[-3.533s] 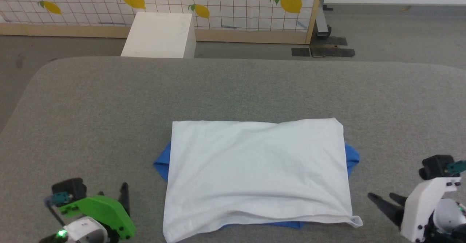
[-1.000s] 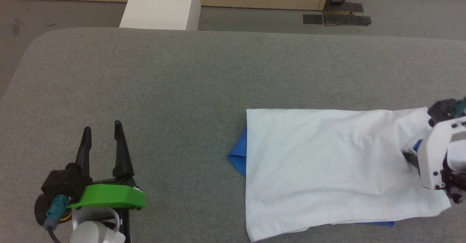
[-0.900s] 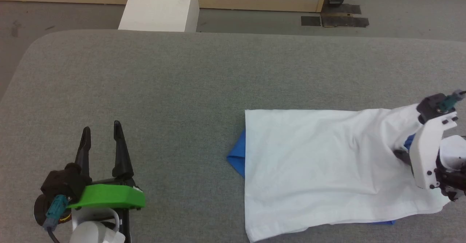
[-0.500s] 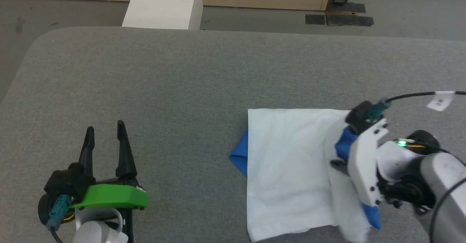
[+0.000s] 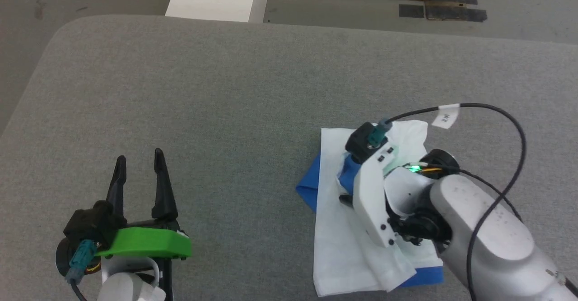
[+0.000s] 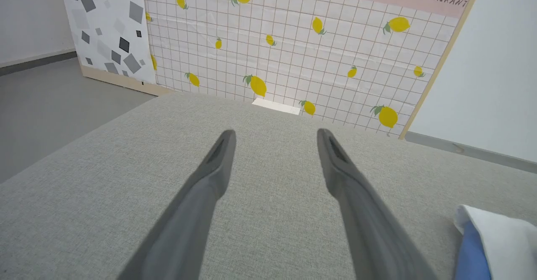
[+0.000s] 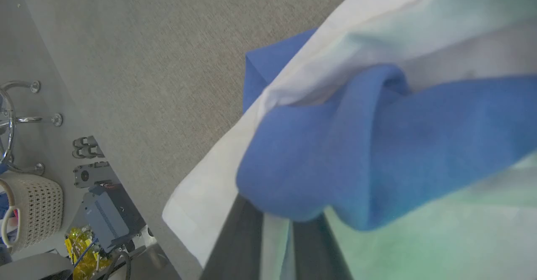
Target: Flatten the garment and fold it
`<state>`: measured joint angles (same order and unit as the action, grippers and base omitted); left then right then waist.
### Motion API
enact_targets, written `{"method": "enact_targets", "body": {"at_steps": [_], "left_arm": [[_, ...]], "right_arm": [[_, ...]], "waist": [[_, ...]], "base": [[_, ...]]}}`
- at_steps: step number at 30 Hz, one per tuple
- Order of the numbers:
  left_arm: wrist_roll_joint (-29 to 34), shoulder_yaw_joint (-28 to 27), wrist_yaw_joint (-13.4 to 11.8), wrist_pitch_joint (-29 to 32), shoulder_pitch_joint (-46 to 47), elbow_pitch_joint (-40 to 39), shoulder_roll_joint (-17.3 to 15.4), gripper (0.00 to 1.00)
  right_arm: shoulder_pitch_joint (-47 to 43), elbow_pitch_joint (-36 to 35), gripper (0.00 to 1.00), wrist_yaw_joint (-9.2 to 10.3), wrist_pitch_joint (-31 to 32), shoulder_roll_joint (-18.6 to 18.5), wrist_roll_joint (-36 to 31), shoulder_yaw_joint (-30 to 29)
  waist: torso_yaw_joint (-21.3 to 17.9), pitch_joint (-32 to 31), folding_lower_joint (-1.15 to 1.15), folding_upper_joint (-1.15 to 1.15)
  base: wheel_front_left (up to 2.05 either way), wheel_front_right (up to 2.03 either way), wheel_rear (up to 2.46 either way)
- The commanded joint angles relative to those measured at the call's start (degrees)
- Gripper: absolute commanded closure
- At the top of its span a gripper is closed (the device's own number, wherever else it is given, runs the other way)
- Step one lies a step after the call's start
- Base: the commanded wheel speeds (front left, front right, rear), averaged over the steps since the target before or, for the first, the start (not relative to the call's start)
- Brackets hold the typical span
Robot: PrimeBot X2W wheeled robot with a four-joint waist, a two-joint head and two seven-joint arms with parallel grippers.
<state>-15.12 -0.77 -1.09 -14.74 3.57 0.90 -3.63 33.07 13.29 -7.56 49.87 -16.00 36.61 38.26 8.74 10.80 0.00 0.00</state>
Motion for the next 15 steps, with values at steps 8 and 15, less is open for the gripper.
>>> {"method": "enact_targets", "body": {"at_steps": [8, 15], "left_arm": [[-0.1, 0.8, -0.2, -0.3, 1.3, 0.5, 0.4, 0.0], [-0.1, 0.6, -0.2, -0.3, 0.7, 1.1, 0.5, 0.0]], "right_arm": [[3.2, 14.0, 1.0, 0.08, -5.0, 5.4, -4.8, 1.3], [4.4, 16.9, 0.0, 0.08, -11.5, 9.3, -4.9, 2.4]], "waist": [[0.7, 1.2, 0.0, 0.0], [-0.2, -0.2, 0.0, 0.0]], "base": [[0.0, 0.0, 0.0], [0.0, 0.0, 0.0]]}}
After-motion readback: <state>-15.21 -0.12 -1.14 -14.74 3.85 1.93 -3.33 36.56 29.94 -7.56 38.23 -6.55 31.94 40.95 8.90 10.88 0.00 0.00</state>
